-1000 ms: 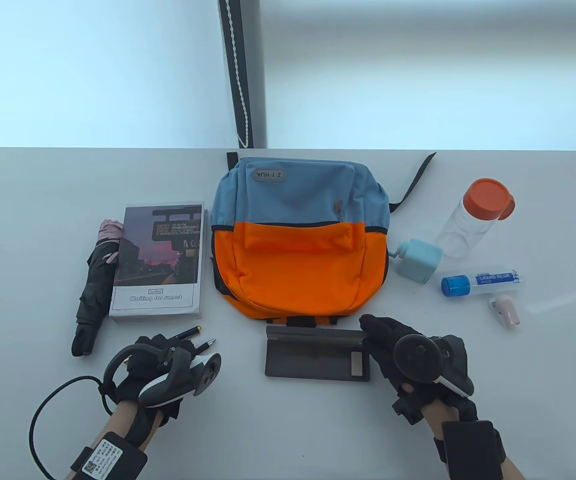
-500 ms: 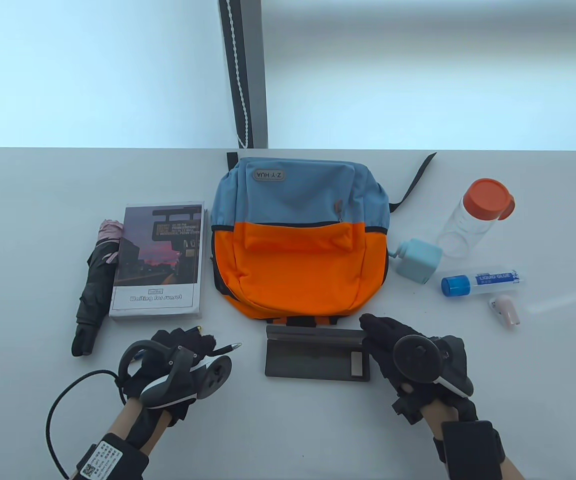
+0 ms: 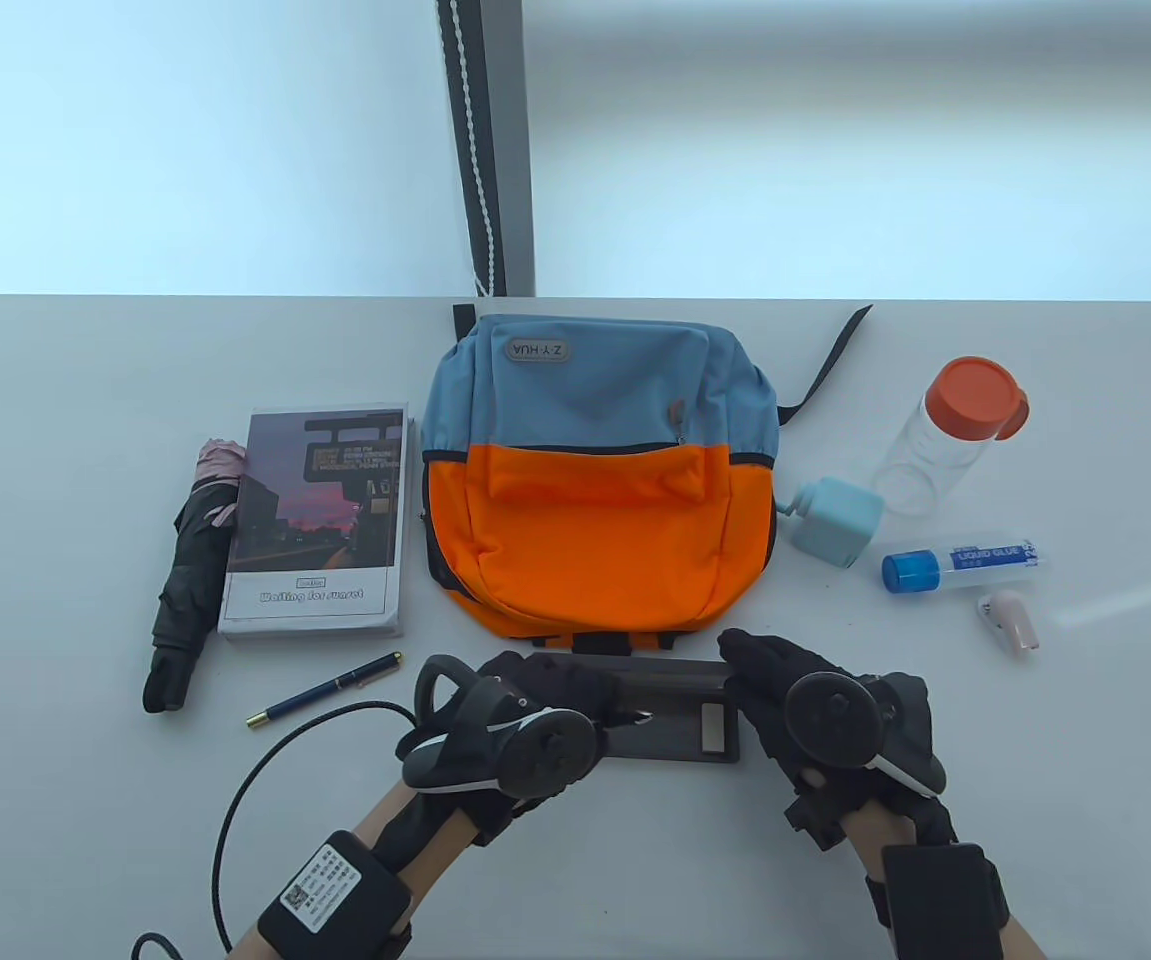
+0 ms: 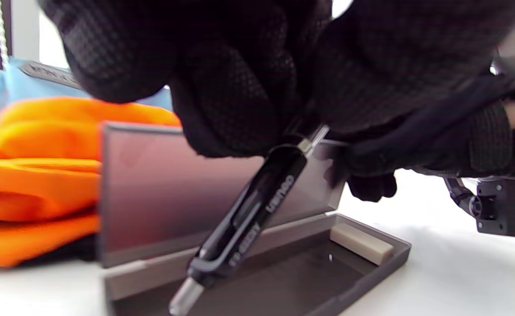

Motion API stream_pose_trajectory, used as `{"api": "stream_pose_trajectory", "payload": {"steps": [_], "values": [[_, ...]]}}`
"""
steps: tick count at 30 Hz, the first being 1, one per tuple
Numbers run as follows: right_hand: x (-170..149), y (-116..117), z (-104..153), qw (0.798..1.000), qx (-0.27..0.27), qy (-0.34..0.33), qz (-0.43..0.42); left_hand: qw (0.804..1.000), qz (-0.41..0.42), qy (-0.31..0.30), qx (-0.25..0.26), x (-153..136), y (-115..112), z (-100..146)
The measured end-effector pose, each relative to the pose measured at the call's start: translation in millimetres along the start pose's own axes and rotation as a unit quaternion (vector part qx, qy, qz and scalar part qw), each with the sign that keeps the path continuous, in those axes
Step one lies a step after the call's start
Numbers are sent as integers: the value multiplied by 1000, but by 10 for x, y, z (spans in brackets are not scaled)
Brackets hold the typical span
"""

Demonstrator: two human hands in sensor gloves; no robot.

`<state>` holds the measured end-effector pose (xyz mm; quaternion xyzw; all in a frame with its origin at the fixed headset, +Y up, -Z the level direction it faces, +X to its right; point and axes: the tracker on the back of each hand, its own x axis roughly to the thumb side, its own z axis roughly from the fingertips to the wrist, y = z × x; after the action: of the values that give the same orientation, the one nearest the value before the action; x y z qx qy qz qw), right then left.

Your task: Pack school bag

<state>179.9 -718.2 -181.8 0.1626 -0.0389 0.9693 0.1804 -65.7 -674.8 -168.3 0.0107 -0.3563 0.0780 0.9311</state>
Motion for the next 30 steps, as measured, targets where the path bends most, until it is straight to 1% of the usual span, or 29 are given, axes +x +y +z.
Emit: {"api": "stream_pose_trajectory", "payload": {"steps": [2, 4, 8, 10, 12, 16, 22, 28, 30], "values": [[-3, 0, 0, 1000, 1, 0, -1, 1000, -9, -1, -16, 39, -98, -62], [1, -1, 1, 1000, 2, -2, 2, 999, -38, 3, -32, 71, -204, -113], [-1, -2, 2, 1000, 3, -4, 2, 997, -60, 3, -48, 103, -310, -148], [-4, -3, 3, 1000, 3, -4, 2, 995, -86, -2, -57, 132, -345, -157], [-3, -4, 4, 1000, 3, -4, 2, 991, -107, 0, -77, 152, -387, -168], [-3, -2, 6, 1000, 3, -5, 2, 989, -121, 5, -85, 199, -456, -182], [-3, -2, 12, 1000, 4, -7, 2, 986, -137, -5, -90, 241, -584, -196], [2, -1, 17, 1000, 3, -9, 6, 986, -136, -4, -93, 232, -586, -191], [1, -2, 19, 1000, 3, -9, 6, 986, -140, -4, -93, 227, -554, -167]]}}
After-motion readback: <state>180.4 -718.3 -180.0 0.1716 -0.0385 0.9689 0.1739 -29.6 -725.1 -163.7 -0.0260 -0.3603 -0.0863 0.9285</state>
